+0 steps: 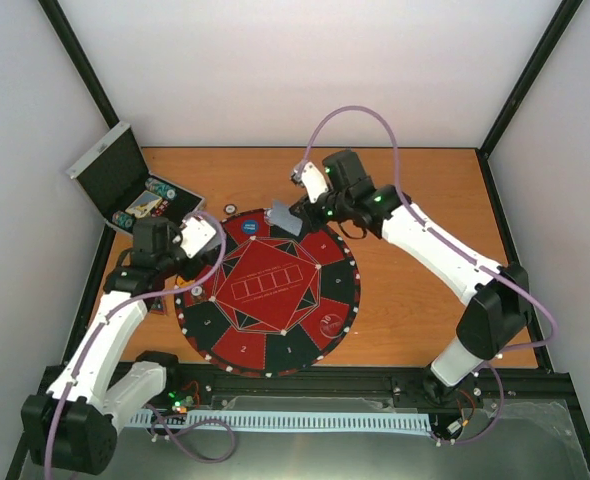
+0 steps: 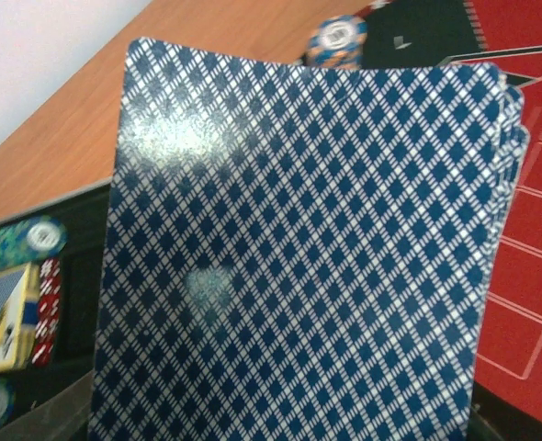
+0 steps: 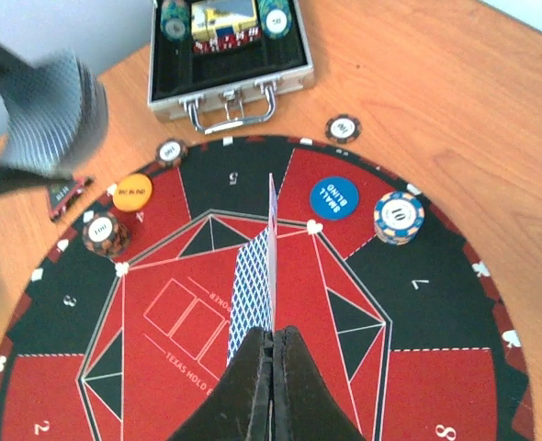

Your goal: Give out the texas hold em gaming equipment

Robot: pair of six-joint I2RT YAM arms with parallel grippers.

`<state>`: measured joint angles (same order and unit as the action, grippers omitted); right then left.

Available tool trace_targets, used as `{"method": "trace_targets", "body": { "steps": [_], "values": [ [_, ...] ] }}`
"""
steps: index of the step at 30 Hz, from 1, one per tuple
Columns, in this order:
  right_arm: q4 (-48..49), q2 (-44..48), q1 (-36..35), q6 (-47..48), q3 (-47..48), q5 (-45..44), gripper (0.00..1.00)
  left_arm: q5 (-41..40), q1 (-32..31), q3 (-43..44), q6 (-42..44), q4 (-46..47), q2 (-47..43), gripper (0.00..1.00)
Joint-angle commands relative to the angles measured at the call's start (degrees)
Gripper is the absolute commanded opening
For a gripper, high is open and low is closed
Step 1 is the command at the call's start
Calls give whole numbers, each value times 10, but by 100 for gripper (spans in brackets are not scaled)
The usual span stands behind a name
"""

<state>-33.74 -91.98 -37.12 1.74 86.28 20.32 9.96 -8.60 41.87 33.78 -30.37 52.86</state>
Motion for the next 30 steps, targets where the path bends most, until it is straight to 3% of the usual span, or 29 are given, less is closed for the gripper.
{"method": "trace_targets", "body": {
  "steps": [1, 6, 15, 20, 30],
  "values": [
    [91, 10, -47, 28, -47, -52, 3, -6, 51, -19, -56, 52, -42, 63],
    [151, -13, -89, 43, -76, -30, 3, 14, 105, -50, -72, 63, -80, 63],
    [195, -64, -95, 14, -75, 19, 3, 40, 183, -95, -74, 69, -132, 63],
    [203, -80, -95, -13, -84, 52, 3, 34, 202, -116, -76, 72, -148, 63],
    [250, -74, -95, -32, -130, 37, 3, 10, 221, -154, -99, 96, -166, 63]
  ]
}}
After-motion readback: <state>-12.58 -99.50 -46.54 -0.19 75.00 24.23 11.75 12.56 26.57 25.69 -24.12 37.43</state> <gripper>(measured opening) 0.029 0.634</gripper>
